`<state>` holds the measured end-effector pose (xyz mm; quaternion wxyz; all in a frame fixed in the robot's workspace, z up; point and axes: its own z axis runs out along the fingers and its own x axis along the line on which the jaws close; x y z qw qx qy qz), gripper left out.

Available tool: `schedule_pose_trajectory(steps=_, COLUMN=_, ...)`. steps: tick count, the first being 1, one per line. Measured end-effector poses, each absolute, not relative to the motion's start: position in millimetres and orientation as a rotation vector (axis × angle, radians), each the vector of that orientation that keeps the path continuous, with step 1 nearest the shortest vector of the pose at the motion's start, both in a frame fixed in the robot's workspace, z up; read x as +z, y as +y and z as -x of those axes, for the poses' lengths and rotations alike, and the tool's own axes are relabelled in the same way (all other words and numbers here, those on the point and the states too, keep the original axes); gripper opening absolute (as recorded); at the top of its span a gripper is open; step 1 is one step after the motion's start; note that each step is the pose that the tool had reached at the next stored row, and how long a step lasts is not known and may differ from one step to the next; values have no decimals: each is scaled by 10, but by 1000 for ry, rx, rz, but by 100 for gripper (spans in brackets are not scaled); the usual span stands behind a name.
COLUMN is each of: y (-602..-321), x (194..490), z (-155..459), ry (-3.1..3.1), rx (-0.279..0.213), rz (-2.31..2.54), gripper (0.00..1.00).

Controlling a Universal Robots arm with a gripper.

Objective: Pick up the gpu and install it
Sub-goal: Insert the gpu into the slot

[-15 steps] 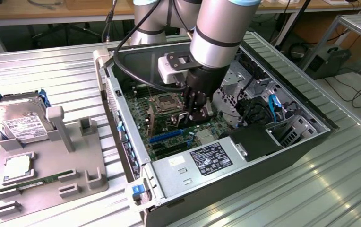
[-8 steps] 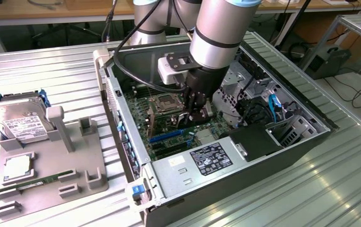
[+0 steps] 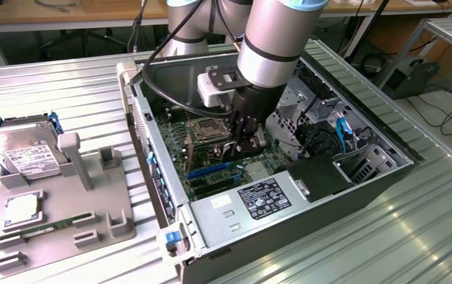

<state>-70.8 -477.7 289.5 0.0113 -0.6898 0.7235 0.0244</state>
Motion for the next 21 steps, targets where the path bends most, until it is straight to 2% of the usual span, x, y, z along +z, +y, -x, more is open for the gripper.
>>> schedule_pose_trajectory(steps=21, y=-4777, x=2842, z=708, ry=2257, rx=76, rz=2152, gripper=26)
